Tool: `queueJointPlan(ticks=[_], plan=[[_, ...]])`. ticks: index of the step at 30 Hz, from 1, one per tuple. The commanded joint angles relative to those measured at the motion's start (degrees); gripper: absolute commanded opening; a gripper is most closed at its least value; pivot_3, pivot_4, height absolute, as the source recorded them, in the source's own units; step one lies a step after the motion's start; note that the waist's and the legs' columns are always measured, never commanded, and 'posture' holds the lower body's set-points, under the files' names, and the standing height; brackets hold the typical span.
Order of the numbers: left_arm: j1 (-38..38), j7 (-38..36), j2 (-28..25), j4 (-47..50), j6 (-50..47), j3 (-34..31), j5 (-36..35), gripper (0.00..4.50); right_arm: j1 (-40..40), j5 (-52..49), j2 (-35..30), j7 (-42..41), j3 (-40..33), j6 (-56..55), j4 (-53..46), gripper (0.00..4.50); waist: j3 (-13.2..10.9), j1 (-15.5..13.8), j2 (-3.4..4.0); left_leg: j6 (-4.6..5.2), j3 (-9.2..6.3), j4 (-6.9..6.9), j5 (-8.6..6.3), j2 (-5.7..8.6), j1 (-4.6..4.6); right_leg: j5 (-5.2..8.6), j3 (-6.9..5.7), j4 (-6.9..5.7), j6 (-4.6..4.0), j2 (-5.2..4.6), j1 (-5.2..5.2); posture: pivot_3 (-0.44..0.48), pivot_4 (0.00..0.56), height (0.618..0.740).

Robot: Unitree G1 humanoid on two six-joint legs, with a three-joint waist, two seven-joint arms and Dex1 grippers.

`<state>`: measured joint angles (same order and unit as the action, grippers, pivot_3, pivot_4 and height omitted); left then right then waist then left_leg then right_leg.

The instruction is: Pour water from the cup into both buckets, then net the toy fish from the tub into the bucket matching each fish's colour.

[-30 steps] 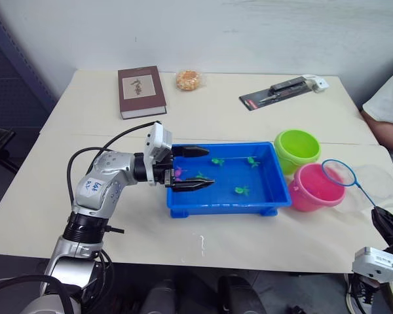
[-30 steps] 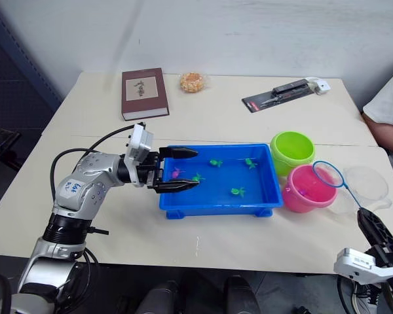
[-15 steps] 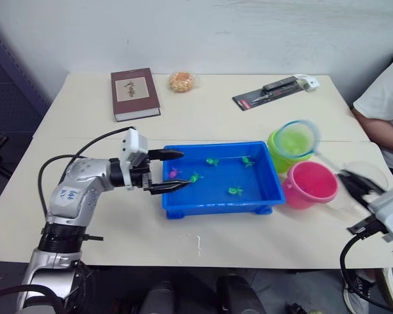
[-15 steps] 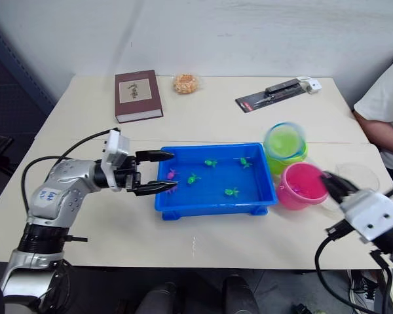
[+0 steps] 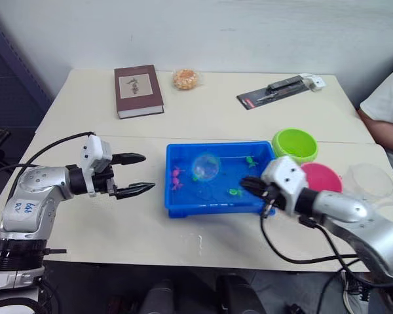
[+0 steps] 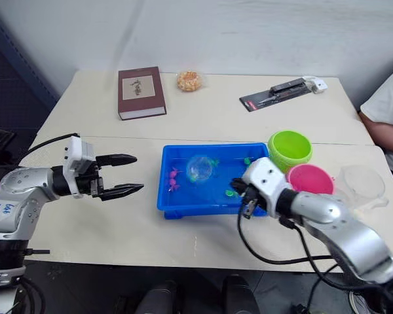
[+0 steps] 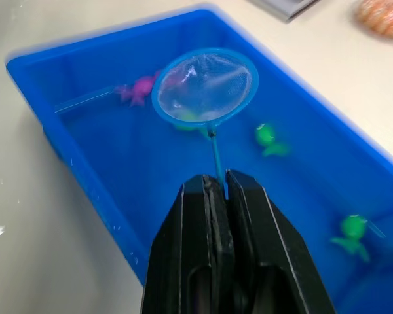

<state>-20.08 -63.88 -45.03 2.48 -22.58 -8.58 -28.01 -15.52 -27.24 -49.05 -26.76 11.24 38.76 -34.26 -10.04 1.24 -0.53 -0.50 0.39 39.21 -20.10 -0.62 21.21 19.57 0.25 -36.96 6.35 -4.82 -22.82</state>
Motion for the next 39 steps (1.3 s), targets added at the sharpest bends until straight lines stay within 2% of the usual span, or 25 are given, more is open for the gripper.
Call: queueJointPlan(ticks=[1,10,16,19,22,31,39], plan=[[0.27,-0.56,-1.1,2.98,-0.16,-0.53,-0.63,4.49,-3.14,7.45,0.18,-1.93,5.19,-0.48,2.24,0.0,0.0,-0.01,0.0,0.01,0.0,-0.01,0.0,0.02,0.01,0.0,0.0,0.0,0.0,-0.02,0.0,0.0,0.15,0.738],[-0.11,0.91,-2.32,6.95,-1.17,0.38,0.58,4.49,-8.9,17.22,3.22,-4.6,11.78,2.18,6.47,0.0,0.0,0.39,0.0,0.03,0.02,-0.01,-0.02,0.02,0.01,0.0,-0.01,-0.05,0.01,0.01,-0.01,0.0,0.15,0.738],[-3.12,1.68,-4.25,9.9,-3.74,3.82,2.64,4.49,-10.58,19.1,7.02,-7.43,14.33,4.07,6.53,0.0,0.0,0.33,0.0,0.02,0.03,-0.05,-0.01,-0.01,0.03,0.0,-0.01,-0.06,0.0,0.08,-0.06,0.0,0.15,0.738],[-7.31,0.49,-6.95,10.48,-3.72,8.96,7.46,4.49,-13.5,19.14,11.11,-8.2,15.71,6.05,8.26,0.0,0.0,0.35,-0.02,0.02,0.04,-0.03,-0.01,0.02,0.02,0.0,0.0,-0.08,0.01,0.09,-0.06,0.0,0.15,0.738],[-9.82,0.49,-8.98,10.65,-5.9,11.87,9.94,4.49,-15.05,19.02,13.11,-9.21,15.55,7.76,8.96,0.0,0.0,0.39,-0.01,0.01,0.05,-0.04,-0.01,0.04,0.04,0.0,0.01,-0.14,0.0,0.26,-0.12,0.0,0.15,0.738],[-10.68,1.08,-10.79,11.69,-11.71,12.96,11.25,4.49,-17.66,19.49,16.58,-10.93,14.83,7.71,10.48,0.0,0.0,0.51,-0.02,0.0,0.28,-0.01,0.0,0.05,0.33,0.0,0.05,-0.47,0.0,0.24,-0.69,0.0,0.15,0.738],[-9.56,1.27,-10.82,10.78,-12.14,11.03,10.42,4.49,-18.96,16.96,14.6,-15.15,11.35,11.01,8.87,0.0,-0.01,0.41,-0.02,-0.01,0.33,-0.01,0.01,0.03,0.33,0.0,0.05,-0.49,0.0,0.23,-0.73,0.0,0.15,0.738]])
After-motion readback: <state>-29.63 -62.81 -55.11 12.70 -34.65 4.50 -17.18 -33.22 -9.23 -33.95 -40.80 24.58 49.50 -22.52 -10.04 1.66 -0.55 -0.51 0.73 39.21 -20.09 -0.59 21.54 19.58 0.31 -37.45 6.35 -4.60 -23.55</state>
